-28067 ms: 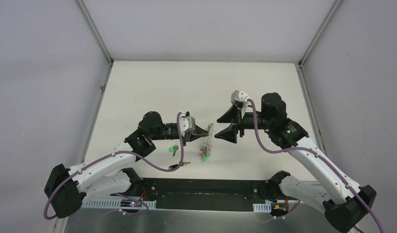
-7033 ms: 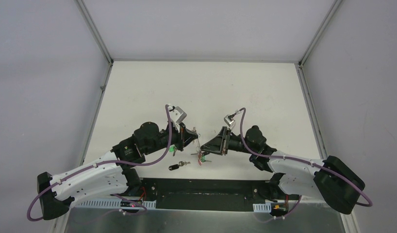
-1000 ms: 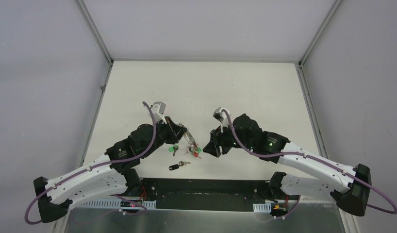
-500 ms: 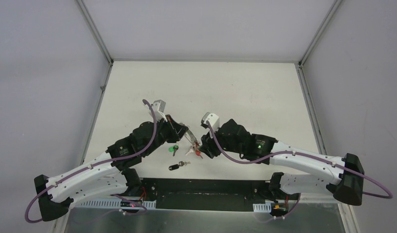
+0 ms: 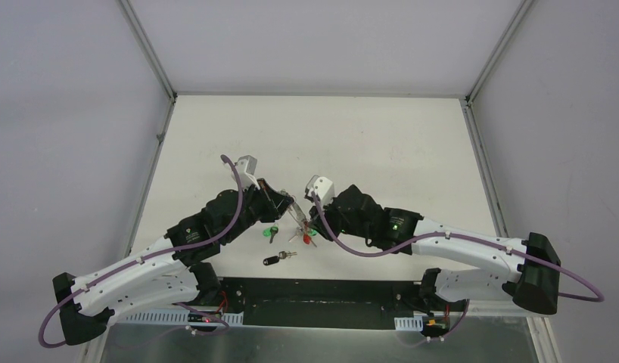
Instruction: Put the keys on the keyring
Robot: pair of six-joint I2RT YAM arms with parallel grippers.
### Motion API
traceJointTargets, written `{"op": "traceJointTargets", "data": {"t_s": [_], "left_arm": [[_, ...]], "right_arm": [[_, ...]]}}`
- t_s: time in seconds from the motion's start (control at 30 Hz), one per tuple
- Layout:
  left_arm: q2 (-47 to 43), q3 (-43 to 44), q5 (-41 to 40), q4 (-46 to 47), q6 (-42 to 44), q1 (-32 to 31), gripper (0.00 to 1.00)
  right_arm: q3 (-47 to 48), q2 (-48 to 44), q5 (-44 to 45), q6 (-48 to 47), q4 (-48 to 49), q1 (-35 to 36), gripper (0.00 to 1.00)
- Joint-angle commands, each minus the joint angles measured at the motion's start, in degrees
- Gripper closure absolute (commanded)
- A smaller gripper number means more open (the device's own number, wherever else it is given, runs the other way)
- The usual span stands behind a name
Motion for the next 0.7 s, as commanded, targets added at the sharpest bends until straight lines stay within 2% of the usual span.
{"op": "traceJointTargets", "data": {"t_s": [0.0, 0.23, 0.3, 0.4, 0.67], "left_arm": [[-0.83, 1.84, -0.46, 1.73, -1.24, -0.50, 1.00], [-0.84, 1.67, -0.54, 1.57, -1.41, -0.54, 1.00], [-0.85, 1.65, -0.47, 1.59, -1.39, -0.56, 1.00], [-1.03, 1.65, -0.37, 1.51, -1.38, -0.49, 1.00], [-1.15, 1.84, -0.62, 1.01, -1.22, -0.55, 1.00]], "right_arm": [[2.53, -0.18, 0.89, -2.36, 3.56, 0.35, 0.81], [3.46, 1.51, -0.35, -3.50, 3.74, 0.35, 0.82], [3.61, 1.81, -0.55, -3.51, 3.70, 0.41, 0.87], [3.72, 1.68, -0.50, -3.48, 3.51, 0.39, 1.00], [4.16, -0.53, -0.59, -5.87, 1.28, 0.26, 1.00]]}}
